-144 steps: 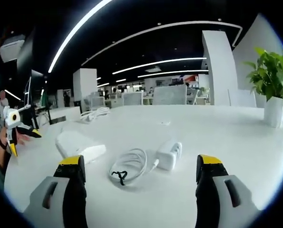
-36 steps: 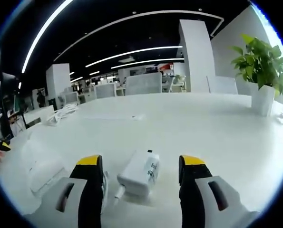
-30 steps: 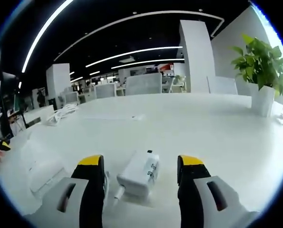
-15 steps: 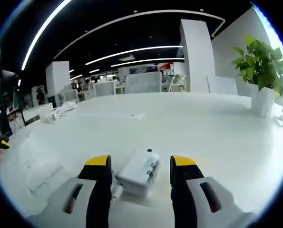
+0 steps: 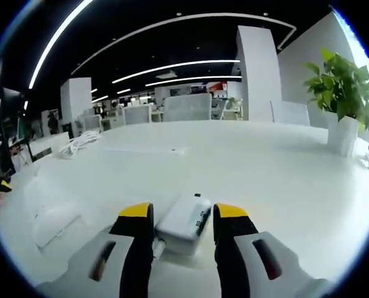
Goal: Straighten the power strip on the desk, plug the charger into it
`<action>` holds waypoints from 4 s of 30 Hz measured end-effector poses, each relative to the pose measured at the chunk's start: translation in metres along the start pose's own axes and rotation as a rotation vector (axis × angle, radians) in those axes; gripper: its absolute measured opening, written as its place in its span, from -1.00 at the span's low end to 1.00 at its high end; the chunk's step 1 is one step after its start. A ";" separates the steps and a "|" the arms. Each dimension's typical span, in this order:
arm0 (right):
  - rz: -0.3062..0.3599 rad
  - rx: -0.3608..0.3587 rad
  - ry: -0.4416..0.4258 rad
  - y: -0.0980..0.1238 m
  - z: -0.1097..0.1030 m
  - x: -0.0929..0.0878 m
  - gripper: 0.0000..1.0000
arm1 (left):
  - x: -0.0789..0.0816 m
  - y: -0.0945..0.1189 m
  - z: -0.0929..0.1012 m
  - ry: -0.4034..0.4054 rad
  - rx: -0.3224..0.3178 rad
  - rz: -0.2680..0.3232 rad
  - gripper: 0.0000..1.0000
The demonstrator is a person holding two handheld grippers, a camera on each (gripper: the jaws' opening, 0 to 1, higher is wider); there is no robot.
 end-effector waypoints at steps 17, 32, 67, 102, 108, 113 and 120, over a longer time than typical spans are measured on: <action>-0.001 0.002 0.003 0.000 -0.001 0.000 -0.31 | 0.000 -0.001 0.000 -0.002 0.002 -0.001 0.99; -0.008 0.006 0.007 0.001 0.000 -0.001 -0.42 | 0.000 0.000 0.002 -0.005 0.001 -0.003 0.99; -0.019 0.016 0.028 0.002 0.005 -0.001 -0.53 | 0.001 -0.001 0.004 -0.016 -0.005 -0.007 0.99; -0.003 0.077 0.082 0.021 -0.016 0.021 -0.53 | 0.007 -0.002 0.004 -0.030 -0.009 -0.003 0.99; -0.002 0.095 0.100 0.027 -0.020 0.028 -0.52 | 0.007 -0.002 0.004 -0.032 -0.008 -0.004 0.99; -0.005 0.104 0.115 0.031 -0.023 0.030 -0.52 | 0.007 -0.003 0.005 -0.032 -0.012 -0.004 0.99; -0.003 0.126 0.148 0.036 -0.032 0.037 -0.52 | 0.007 -0.002 0.005 -0.033 -0.010 -0.006 0.99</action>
Point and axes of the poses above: the point that each gripper's makers call its tool centre point, and the gripper's own axes: y roughly backward along the fingers, z roughly to its right, x roughly out of its top, the point moved 2 cm from there along y, roughly backward along the fingers, and after that the axes turned 6 degrees about z, right-handed, at the moved point
